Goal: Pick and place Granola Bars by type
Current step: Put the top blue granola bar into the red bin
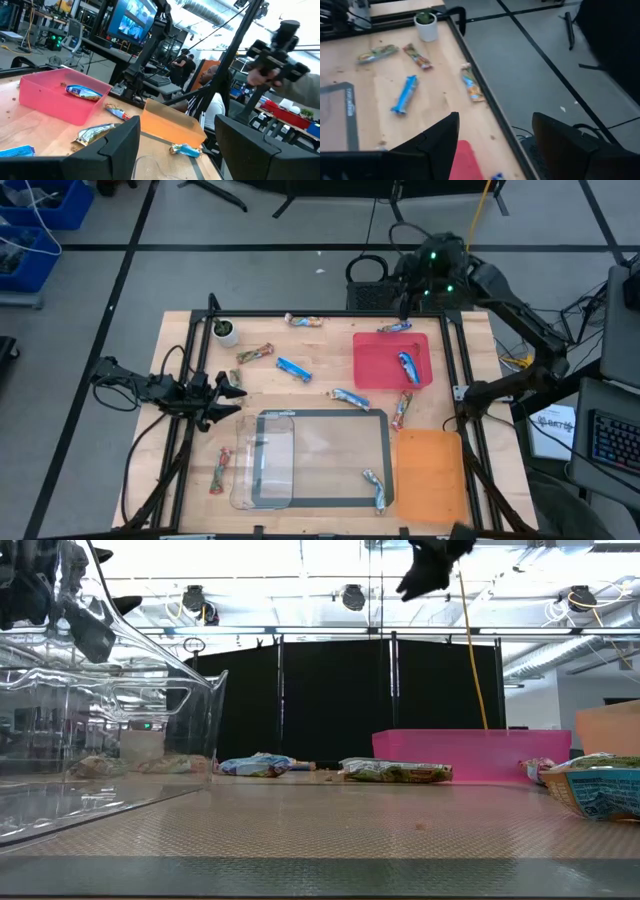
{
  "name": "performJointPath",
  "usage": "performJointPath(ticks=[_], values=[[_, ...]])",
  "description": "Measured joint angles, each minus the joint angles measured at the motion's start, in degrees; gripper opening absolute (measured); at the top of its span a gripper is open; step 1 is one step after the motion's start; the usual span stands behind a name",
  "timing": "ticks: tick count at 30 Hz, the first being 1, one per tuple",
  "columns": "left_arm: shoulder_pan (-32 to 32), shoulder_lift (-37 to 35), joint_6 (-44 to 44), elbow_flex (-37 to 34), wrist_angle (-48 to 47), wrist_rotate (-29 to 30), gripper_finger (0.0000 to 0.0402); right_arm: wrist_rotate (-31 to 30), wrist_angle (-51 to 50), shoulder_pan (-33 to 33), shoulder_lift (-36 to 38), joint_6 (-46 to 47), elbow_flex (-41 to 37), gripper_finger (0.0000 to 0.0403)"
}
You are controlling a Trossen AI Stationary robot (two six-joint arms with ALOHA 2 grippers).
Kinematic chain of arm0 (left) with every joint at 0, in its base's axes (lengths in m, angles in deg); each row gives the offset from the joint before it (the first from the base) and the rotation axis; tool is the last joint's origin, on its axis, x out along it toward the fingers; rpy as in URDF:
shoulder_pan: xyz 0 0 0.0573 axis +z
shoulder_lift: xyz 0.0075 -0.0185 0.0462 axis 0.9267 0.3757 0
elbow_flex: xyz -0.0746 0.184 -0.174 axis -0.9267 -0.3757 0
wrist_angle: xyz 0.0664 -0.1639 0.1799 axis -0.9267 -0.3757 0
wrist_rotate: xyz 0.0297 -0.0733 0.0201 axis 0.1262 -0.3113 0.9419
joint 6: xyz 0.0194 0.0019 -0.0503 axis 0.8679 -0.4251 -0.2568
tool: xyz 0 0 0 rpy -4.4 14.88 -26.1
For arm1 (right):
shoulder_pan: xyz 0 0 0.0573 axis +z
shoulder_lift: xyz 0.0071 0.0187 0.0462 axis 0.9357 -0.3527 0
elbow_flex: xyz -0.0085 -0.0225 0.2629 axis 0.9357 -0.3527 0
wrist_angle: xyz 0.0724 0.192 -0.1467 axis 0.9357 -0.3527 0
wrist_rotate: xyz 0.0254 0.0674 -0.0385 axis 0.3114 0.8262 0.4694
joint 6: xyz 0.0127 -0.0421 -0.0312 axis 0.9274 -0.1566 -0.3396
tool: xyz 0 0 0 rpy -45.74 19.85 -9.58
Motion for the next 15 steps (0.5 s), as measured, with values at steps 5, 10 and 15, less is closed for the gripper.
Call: performJointPath(ticks=[5,10,15], values=[[0.0,0.0,0.0,0.0,0.0,0.0,0.0255,5.8,-0.5,-9.4,-1.8,-4.9,0.0,0.0245],[0.0,0.0,0.0,0.0,0.0,0.0,0.0255,10.2,-3.1,-14.9,-4.3,-10.6,0.0,0.0245],[0.0,0.0,0.0,0.0,0.0,0.0,0.0255,10.2,-9.2,-17.6,-8.0,-18.0,0.0,0.0245]])
